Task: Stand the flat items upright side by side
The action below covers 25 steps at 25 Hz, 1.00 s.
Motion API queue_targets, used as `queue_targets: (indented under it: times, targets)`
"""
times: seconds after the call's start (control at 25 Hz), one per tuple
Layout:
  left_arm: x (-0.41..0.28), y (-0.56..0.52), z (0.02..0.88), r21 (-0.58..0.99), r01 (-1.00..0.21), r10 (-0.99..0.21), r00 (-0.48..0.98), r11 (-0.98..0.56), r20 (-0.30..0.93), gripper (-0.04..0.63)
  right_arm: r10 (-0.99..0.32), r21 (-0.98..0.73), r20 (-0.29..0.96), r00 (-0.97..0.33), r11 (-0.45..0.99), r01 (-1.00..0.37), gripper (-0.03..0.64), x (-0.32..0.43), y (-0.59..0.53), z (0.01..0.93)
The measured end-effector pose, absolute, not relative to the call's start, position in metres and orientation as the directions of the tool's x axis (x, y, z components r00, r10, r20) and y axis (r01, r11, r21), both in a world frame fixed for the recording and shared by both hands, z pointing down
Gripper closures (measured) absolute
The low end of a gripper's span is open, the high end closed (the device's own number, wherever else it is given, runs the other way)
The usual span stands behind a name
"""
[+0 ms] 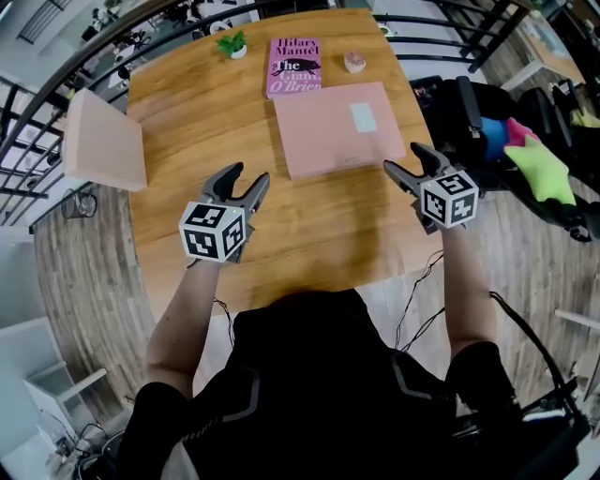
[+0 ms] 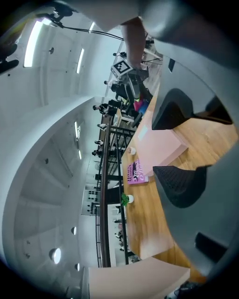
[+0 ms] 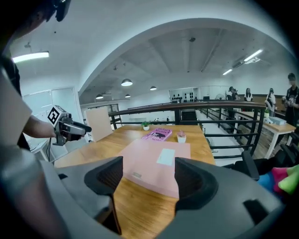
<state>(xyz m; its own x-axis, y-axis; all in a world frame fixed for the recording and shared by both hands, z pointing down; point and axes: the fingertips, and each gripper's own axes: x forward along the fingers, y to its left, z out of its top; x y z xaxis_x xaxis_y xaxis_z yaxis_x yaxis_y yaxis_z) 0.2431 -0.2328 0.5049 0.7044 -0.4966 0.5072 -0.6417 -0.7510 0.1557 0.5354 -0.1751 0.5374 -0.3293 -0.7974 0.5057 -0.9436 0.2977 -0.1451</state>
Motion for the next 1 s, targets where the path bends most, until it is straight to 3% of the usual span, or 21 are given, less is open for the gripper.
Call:
queue_targets:
  times: [0.2, 0.4, 0.64, 1.0]
  targets:
    - [0.272, -0.235, 0.541, 0.137, -0.611, -0.43, 0.682, -0.78, 0.591, 0.314, -0.757, -0.121, 0.582, -0.296, 0.28, -0.953, 0.265, 0.561, -0.177, 0.585]
    - [0.296, -0.213, 0.592, 0.118, -0.491, -0.262, 0.637, -0.863, 0.725, 0.301, -0.714, -0.129, 0.63, -0.307, 0.294, -0.947, 0.258, 0.572, -0.181, 0.622]
    - [0.303, -0.227, 0.633, 0.049, -0.541, -0.303, 0.541, -0.839, 0.785, 0.291, -0.653, -0.108, 0.695, -0.303, 0.321, -0.941, 0.253, 0.586, -0.185, 0.655]
    - [0.316, -0.233, 0.67, 0.039, -0.491, -0.247, 0.503, -0.87, 0.828, 0.289, -0.598, -0.085, 0.735, -0.32, 0.388, -0.918, 0.255, 0.583, -0.202, 0.692]
